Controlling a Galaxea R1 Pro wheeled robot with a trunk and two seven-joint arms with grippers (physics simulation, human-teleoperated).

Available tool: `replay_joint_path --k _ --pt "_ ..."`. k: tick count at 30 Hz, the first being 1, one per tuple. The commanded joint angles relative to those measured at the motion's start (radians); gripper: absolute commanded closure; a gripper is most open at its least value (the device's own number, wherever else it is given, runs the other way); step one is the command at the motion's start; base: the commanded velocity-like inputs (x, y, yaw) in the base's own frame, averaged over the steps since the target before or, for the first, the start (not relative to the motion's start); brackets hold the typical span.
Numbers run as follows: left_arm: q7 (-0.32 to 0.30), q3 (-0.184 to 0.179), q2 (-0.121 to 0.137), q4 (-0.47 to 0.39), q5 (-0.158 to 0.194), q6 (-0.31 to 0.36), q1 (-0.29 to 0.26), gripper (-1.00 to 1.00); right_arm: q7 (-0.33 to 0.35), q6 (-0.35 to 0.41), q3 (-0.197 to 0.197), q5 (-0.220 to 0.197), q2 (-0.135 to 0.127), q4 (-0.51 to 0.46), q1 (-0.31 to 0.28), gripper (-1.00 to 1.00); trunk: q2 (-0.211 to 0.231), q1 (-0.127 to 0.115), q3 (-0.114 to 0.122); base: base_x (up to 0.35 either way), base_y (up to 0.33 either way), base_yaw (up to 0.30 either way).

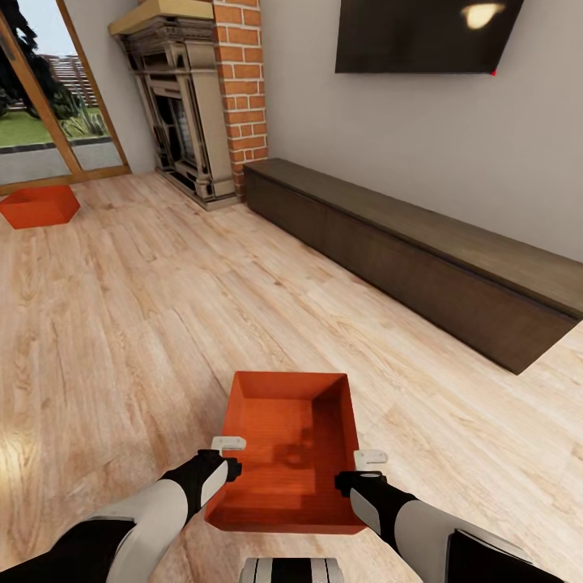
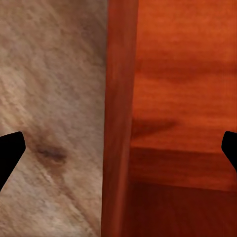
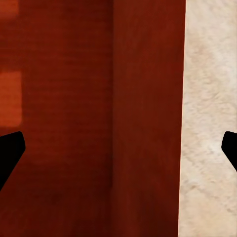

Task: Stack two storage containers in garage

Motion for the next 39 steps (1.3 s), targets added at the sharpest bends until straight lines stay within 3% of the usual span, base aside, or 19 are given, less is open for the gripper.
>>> replay_joint_path --k 1,15,22,39 --pt "0.003 0.002 -0.001 -0.002 0.0 0.005 0.0 -1.0 -0.006 0.006 0.008 -0.003 -0.001 -0.002 -0.001 -1.0 0.0 0.0 -0.001 0.0 0.0 0.0" --pt "0.003 0.002 0.001 -0.002 0.0 0.005 0.0 -1.0 -0.006 0.006 0.008 -0.003 -0.002 -0.002 -0.001 -1.0 0.0 0.0 -0.001 0.0 0.0 0.0" --pt "0.003 0.002 0.001 -0.002 0.001 0.005 0.0 -1.0 -0.006 0.006 0.008 -0.004 -0.002 -0.002 -0.001 -1.0 -0.002 0.003 -0.028 0.0 0.0 0.0" --pt "0.003 0.002 0.002 0.001 0.002 0.005 0.0 -1.0 -0.006 0.006 0.008 -0.004 -0.002 -0.002 -0.001 -1.0 -0.002 0.003 -0.028 0.0 0.0 0.0"
